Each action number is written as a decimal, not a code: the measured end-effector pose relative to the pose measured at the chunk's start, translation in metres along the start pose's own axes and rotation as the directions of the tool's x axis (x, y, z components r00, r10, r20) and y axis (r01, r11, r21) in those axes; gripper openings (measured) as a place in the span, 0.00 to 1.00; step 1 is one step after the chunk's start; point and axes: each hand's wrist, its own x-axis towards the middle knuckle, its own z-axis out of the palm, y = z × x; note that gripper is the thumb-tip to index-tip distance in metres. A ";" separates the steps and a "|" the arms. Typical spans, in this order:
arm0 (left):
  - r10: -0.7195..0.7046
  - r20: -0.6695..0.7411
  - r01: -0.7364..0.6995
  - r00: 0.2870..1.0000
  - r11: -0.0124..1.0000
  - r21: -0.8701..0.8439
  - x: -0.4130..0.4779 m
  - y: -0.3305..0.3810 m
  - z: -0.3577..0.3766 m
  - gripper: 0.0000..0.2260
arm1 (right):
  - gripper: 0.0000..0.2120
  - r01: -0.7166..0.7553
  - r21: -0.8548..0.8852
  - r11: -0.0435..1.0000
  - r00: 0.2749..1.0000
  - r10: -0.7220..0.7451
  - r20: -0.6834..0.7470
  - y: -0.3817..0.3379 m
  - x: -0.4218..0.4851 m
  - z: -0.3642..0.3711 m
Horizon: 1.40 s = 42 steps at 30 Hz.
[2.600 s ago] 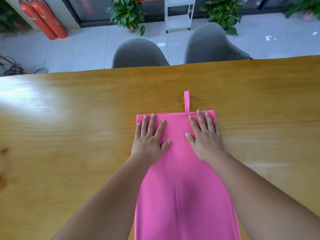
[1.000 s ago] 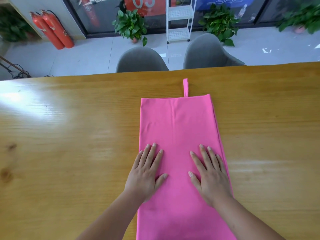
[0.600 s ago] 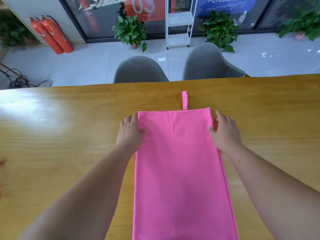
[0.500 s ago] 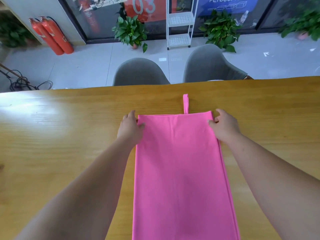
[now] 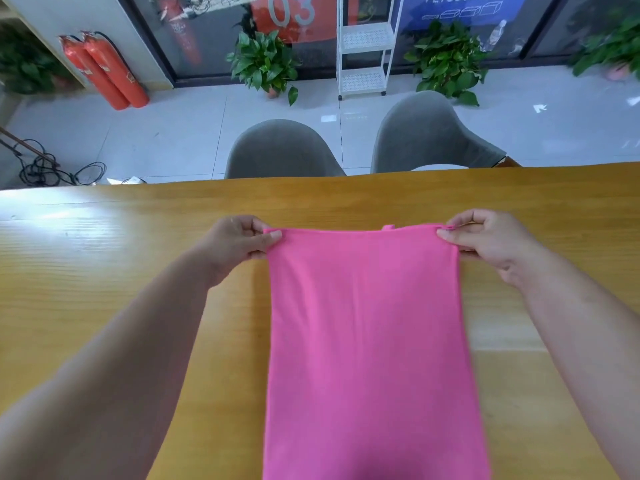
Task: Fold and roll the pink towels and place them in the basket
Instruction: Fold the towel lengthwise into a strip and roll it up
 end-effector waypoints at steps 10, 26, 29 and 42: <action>0.212 -0.461 0.090 0.862 0.830 0.550 0.008 -0.023 0.032 0.05 | 0.08 0.016 -0.350 0.937 0.965 -0.106 -0.240 0.025 0.010 0.021; 0.366 0.020 -0.083 0.931 0.158 0.984 -0.049 -0.133 0.141 0.35 | 0.35 0.167 -0.963 0.213 0.923 -0.377 0.077 0.130 -0.065 0.138; 0.293 0.030 -0.075 0.956 0.144 0.987 -0.045 -0.132 0.138 0.35 | 0.35 0.160 -0.967 0.196 0.941 -0.327 0.090 0.130 -0.062 0.138; 0.313 0.096 -0.155 0.945 0.170 0.973 -0.191 -0.203 0.132 0.34 | 0.35 0.165 -0.958 0.233 0.953 -0.287 0.095 0.202 -0.215 0.122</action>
